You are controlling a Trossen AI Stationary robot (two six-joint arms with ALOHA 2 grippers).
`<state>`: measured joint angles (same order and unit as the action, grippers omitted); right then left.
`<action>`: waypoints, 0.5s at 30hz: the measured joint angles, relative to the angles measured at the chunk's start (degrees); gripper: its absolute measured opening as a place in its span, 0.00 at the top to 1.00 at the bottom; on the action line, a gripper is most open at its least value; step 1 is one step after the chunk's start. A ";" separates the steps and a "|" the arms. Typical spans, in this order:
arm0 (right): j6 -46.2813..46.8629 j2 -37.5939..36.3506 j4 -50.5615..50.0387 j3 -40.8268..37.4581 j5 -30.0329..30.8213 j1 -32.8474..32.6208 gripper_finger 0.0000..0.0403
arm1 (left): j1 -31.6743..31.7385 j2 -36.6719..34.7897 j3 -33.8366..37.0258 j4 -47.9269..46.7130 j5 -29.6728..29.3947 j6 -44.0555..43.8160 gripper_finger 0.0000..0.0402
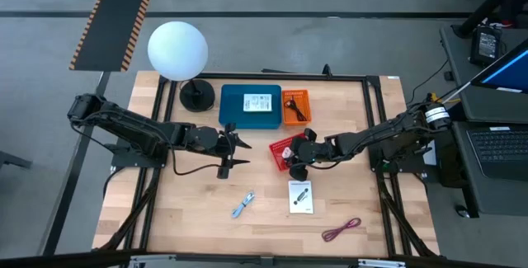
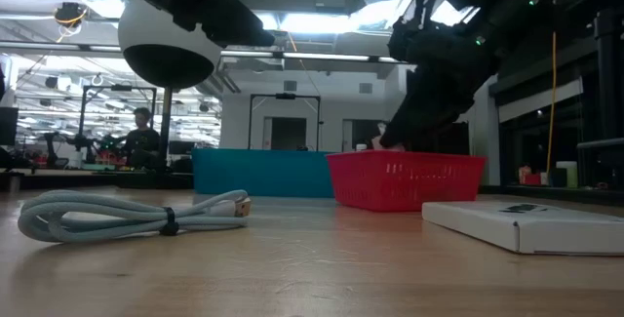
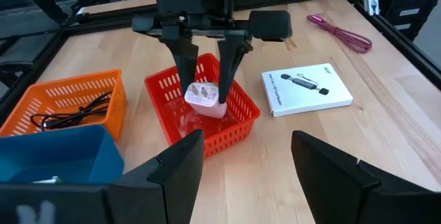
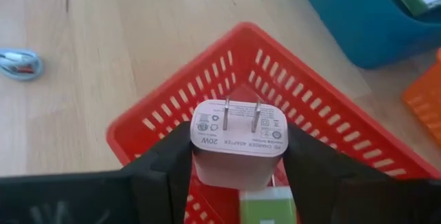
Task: Pick and place items into bin
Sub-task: Put the pink charger adapter into the red bin
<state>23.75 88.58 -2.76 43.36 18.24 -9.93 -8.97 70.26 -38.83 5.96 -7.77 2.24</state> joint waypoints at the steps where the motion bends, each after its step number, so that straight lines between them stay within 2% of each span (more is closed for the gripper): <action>1: 0.07 0.03 0.22 0.00 0.02 0.00 0.56 | 0.00 0.00 0.00 0.00 -0.01 0.00 0.47; 15: 0.06 0.22 0.28 0.02 0.04 0.02 0.51 | 0.00 0.02 0.00 -0.20 -0.02 0.00 0.47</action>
<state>23.81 88.79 -2.48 43.38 18.28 -9.91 -8.97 70.28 -38.83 5.76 -7.79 2.24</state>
